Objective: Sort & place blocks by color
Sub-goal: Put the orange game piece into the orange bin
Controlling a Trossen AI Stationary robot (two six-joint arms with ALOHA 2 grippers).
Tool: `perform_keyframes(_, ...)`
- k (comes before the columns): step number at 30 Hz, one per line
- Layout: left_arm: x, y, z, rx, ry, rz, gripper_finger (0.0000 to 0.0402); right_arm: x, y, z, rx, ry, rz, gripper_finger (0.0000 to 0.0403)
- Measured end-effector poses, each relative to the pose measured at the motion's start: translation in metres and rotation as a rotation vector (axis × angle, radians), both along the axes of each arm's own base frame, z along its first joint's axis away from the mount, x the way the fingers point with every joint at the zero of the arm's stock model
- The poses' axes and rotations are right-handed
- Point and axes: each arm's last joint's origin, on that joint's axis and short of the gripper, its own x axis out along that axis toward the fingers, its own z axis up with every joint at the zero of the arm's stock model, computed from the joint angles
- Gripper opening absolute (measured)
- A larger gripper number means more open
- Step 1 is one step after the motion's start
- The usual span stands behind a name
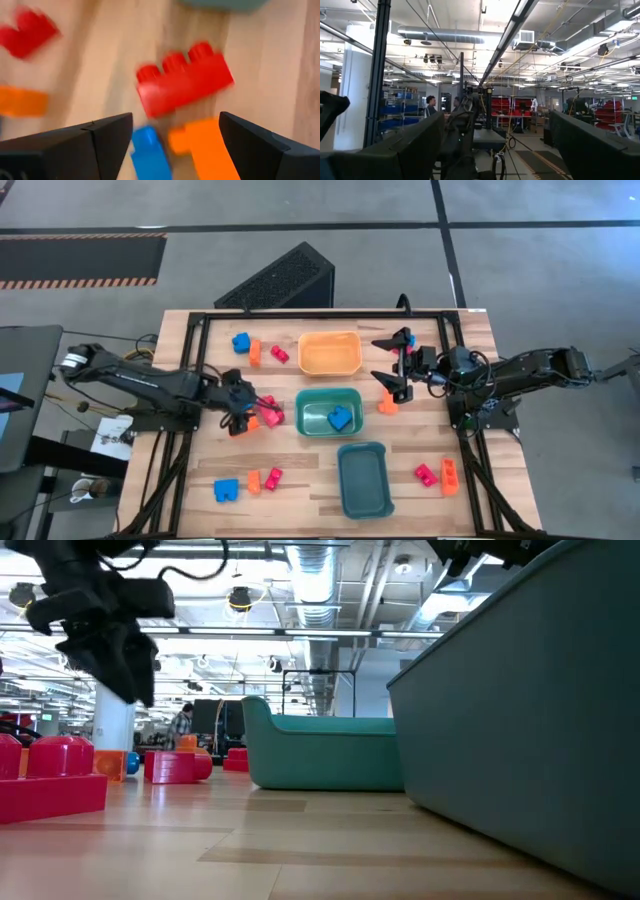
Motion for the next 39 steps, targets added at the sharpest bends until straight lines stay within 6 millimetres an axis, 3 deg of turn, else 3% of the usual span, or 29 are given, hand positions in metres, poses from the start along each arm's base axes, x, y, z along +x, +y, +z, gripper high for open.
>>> perform_keyframes(7, 0.003, -0.013, -0.014, -0.233, 0.158, 0.025, 0.0300, 0.001, 0.000, -0.002, 0.002, 0.018, 0.001, 0.0379)
perform_keyframes(18, -0.008, -0.026, -0.025, -0.212, 0.252, 0.162, 0.0302, 0.001, 0.000, -0.001, 0.002, 0.017, 0.001, 0.0379)
perform_keyframes(35, -0.020, -0.022, -0.061, -0.238, 0.227, 0.238, 0.0301, 0.001, 0.000, -0.002, 0.002, 0.019, 0.001, 0.0379)
perform_keyframes(39, -0.024, -0.021, -0.066, -0.236, 0.240, 0.246, 0.0281, 0.001, 0.000, -0.002, 0.002, 0.019, 0.001, 0.0379)
